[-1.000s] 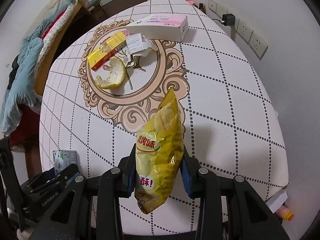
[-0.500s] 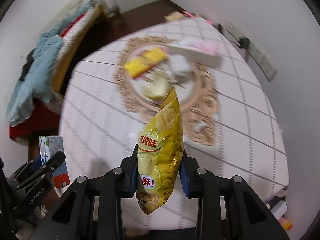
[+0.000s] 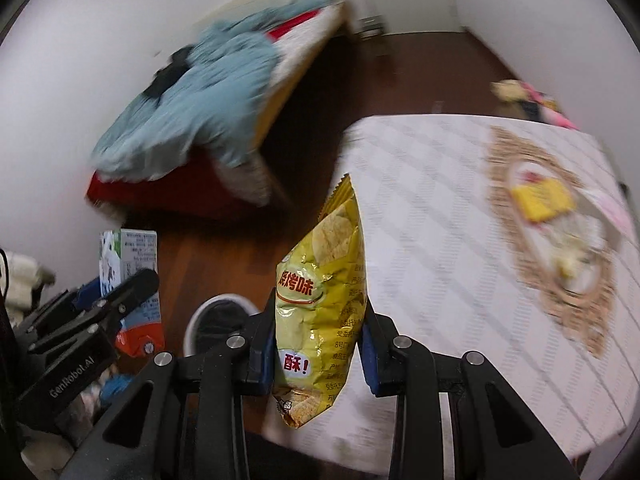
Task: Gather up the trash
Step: 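Carry both items over the white bin and open both tools to drop them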
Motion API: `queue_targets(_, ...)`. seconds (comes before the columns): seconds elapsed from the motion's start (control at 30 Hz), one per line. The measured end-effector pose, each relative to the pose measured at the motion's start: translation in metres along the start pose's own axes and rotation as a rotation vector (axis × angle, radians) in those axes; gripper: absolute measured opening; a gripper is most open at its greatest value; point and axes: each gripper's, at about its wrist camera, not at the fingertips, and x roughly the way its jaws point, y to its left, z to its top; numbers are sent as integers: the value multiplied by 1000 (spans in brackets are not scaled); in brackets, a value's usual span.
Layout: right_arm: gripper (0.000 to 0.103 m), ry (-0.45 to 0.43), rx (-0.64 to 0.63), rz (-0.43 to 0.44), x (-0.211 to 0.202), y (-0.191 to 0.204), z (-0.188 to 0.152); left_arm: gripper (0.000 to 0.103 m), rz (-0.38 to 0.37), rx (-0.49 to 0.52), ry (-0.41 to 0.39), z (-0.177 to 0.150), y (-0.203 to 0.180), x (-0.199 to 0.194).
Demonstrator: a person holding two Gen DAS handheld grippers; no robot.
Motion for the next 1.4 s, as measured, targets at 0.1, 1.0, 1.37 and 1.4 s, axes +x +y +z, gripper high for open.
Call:
queue_targets(0.1, 35, 75, -41, 45, 51, 48, -5, 46, 60, -78, 62, -15, 63, 24)
queue_targets(1.0, 38, 540, -178, 19, 340, 154, -74, 60, 84, -362, 402, -115, 197, 182)
queue_targets(1.37, 99, 504, -248, -35, 323, 160, -75, 101, 178, -366, 347, -116, 208, 154)
queue_targets(1.4, 100, 496, -258, -56, 320, 160, -75, 101, 185, -366, 343, -117, 209, 151)
